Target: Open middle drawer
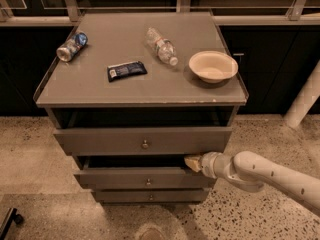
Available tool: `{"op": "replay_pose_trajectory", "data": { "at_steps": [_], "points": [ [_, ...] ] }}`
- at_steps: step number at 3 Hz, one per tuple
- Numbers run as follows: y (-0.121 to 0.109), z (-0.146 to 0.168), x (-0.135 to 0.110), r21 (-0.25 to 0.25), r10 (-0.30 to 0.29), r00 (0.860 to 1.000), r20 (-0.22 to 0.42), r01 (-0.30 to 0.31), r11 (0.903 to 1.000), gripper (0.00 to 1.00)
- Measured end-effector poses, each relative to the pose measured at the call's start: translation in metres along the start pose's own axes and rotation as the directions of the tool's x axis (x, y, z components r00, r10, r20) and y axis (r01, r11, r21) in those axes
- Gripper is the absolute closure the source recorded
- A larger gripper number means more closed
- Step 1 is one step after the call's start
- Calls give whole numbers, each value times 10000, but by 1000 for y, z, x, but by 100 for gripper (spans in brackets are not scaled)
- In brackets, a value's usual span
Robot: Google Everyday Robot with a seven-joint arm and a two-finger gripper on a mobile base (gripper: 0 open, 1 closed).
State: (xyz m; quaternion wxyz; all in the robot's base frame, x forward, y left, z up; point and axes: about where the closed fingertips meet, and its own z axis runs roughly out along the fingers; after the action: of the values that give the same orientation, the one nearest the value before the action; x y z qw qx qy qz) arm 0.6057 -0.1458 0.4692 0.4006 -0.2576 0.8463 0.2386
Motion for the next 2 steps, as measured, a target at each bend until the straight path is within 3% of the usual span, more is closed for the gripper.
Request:
{"op": "replay_pose_trajectory", "data": {
  "at_steps": [2],
  "points": [
    [-5, 34, 31, 34, 816, 9938, -753, -816, 9967, 100]
  ]
}}
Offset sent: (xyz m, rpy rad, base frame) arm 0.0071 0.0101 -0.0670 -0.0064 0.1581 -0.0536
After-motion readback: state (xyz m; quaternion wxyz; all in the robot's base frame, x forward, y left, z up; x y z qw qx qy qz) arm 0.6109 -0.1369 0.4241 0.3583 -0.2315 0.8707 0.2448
